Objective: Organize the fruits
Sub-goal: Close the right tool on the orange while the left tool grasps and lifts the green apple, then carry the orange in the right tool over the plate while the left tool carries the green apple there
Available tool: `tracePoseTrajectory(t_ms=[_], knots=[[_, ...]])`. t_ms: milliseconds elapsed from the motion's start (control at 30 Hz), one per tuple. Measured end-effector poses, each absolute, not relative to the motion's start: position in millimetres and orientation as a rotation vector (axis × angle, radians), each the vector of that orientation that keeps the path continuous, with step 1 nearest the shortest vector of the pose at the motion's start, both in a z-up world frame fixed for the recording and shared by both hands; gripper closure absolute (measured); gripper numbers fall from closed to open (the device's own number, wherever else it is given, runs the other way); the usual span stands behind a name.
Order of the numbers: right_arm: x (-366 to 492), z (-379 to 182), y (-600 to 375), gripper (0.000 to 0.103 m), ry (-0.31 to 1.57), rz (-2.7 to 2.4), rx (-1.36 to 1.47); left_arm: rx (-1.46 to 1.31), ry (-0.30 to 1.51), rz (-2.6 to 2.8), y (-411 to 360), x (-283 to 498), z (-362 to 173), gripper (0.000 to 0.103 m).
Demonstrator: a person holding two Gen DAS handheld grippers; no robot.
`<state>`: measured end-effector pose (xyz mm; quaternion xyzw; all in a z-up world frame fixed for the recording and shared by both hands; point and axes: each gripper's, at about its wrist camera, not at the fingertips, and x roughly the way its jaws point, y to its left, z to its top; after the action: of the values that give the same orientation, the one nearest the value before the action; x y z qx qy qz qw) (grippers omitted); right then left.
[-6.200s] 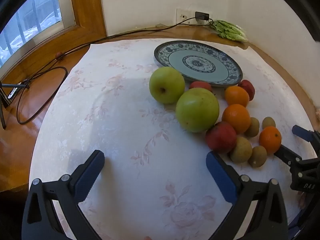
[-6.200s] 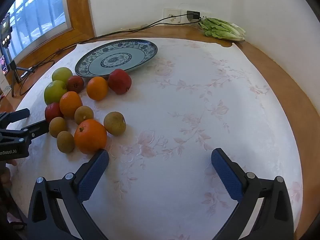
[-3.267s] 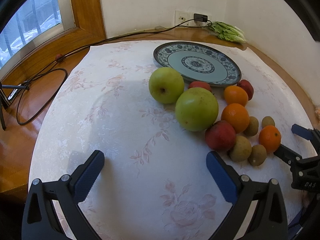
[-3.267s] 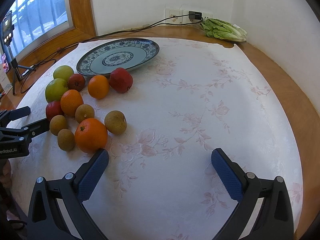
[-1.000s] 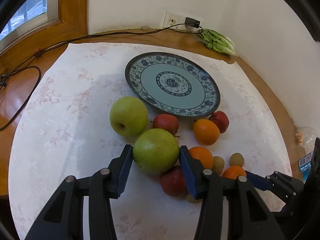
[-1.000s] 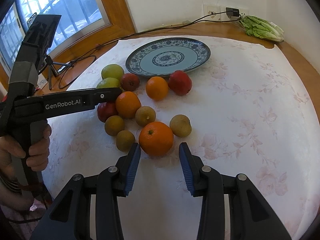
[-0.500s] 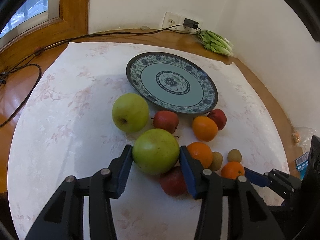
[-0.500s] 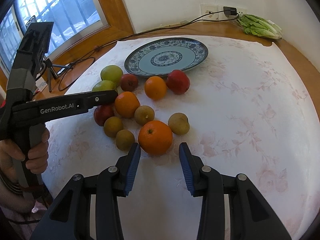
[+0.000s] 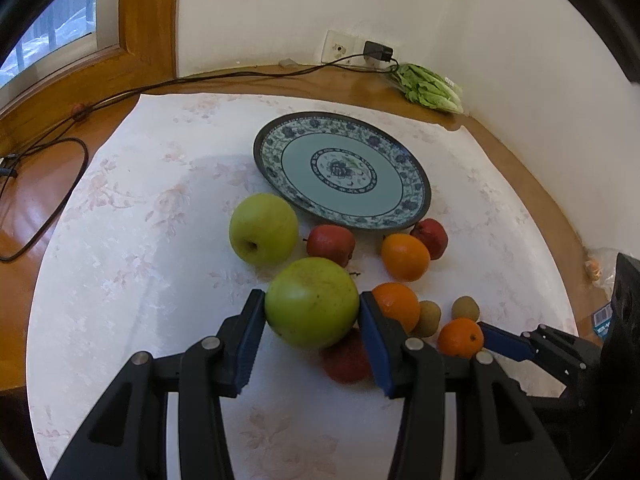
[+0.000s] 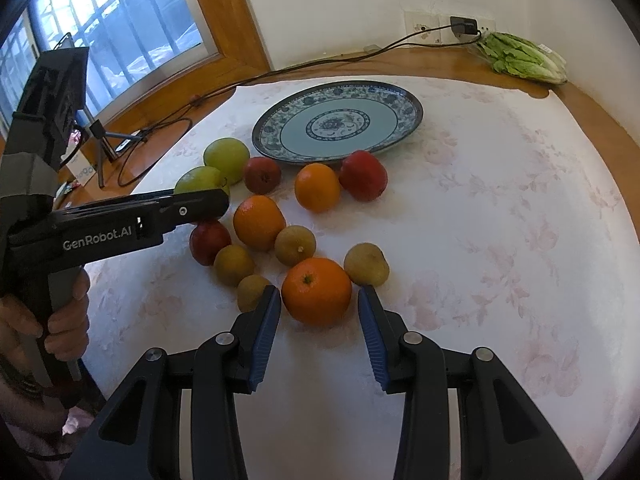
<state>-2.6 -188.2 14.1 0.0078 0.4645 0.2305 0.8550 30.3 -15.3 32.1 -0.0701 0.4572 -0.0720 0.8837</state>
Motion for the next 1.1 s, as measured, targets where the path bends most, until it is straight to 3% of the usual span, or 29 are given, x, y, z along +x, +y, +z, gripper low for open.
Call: tracePoseTrajectory(t_ms=[533, 1100], knots=[[-2, 17, -184, 0.066, 0.984, 0.511, -0.007, -0.098, 0.921, -0.141, -15, 29, 55, 0.054], [13, 75, -200, 0.066, 0.919, 0.557, 0.009, -0.063, 0.868, -0.190, -23, 44, 97, 0.054]])
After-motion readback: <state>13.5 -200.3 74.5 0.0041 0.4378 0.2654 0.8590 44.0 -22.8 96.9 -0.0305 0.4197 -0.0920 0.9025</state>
